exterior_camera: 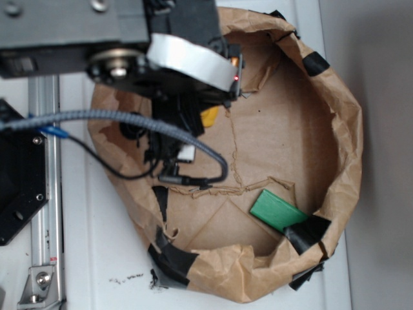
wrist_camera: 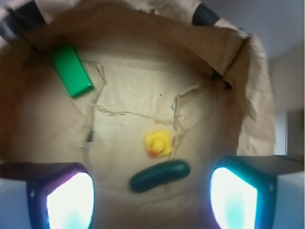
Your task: Grab the yellow duck.
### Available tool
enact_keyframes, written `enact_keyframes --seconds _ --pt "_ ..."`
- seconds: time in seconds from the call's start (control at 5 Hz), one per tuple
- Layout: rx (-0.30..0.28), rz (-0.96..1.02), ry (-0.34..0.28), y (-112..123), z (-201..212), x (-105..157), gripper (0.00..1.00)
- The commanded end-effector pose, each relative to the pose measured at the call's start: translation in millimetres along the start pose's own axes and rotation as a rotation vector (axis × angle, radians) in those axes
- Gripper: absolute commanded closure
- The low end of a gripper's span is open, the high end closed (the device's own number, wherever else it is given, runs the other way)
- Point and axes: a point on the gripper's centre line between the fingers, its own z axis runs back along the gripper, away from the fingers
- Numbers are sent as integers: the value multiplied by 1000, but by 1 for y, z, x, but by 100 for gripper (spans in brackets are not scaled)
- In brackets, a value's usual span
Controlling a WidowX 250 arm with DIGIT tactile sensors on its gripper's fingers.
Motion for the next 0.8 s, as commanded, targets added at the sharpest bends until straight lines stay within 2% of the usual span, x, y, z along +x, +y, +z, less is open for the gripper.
enact_keyframes --seconds 0.0,0.4,0.6 --pt "20 7 -36 4 9 7 0" --pt "20 7 -36 4 9 7 0" --pt "29 -79 -46 13 -20 20 0"
